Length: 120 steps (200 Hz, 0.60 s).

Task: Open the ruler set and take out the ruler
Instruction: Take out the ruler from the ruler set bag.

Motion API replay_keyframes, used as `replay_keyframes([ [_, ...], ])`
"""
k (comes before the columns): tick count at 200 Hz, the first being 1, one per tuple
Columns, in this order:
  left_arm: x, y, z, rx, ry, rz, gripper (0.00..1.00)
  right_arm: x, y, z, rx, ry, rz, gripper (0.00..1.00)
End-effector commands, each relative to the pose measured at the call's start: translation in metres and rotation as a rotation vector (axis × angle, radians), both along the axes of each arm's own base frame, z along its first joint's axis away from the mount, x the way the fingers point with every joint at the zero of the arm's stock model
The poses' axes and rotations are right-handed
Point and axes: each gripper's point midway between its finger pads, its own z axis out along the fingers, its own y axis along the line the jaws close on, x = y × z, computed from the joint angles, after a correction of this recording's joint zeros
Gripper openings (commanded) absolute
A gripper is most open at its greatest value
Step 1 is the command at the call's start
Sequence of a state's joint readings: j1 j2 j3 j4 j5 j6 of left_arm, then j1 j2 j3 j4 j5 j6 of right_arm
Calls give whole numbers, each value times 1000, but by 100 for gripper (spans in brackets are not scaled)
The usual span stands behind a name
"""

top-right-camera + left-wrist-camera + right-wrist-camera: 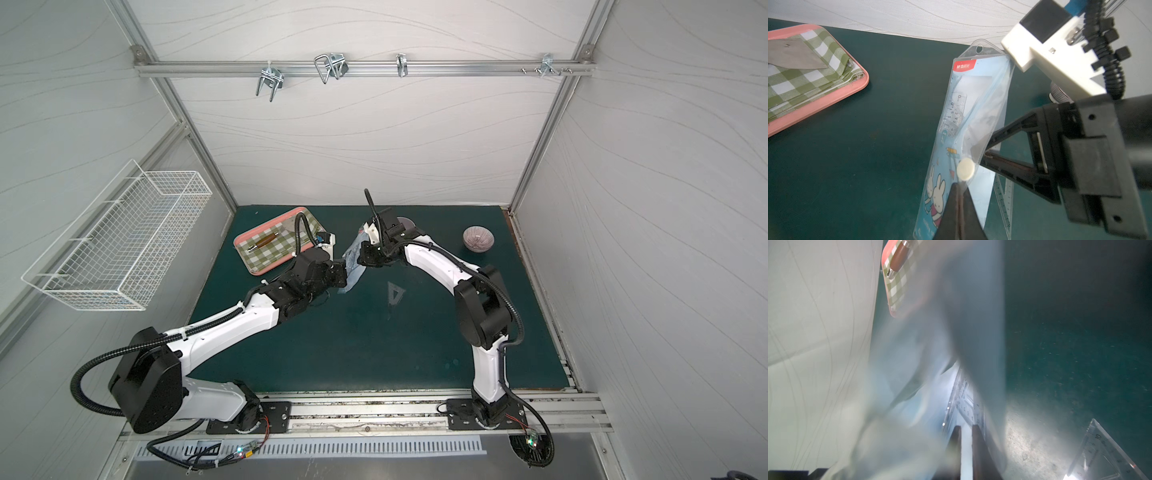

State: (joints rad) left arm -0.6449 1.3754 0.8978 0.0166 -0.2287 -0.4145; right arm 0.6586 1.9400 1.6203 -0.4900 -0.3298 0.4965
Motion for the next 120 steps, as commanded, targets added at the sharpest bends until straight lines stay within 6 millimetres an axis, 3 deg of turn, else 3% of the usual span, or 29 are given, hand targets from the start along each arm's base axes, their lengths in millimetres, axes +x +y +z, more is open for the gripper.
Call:
replay_keyframes([
  [1, 9, -6, 18, -39, -60, 15, 0, -2, -6, 9, -33, -32, -7, 16],
  [82, 9, -7, 14, -25, -54, 19, 0, 1, -15, 13, -71, -66, -31, 21],
  [120, 9, -6, 19, -30, -67, 21, 0, 1, -17, 7, -81, -50, -31, 21],
])
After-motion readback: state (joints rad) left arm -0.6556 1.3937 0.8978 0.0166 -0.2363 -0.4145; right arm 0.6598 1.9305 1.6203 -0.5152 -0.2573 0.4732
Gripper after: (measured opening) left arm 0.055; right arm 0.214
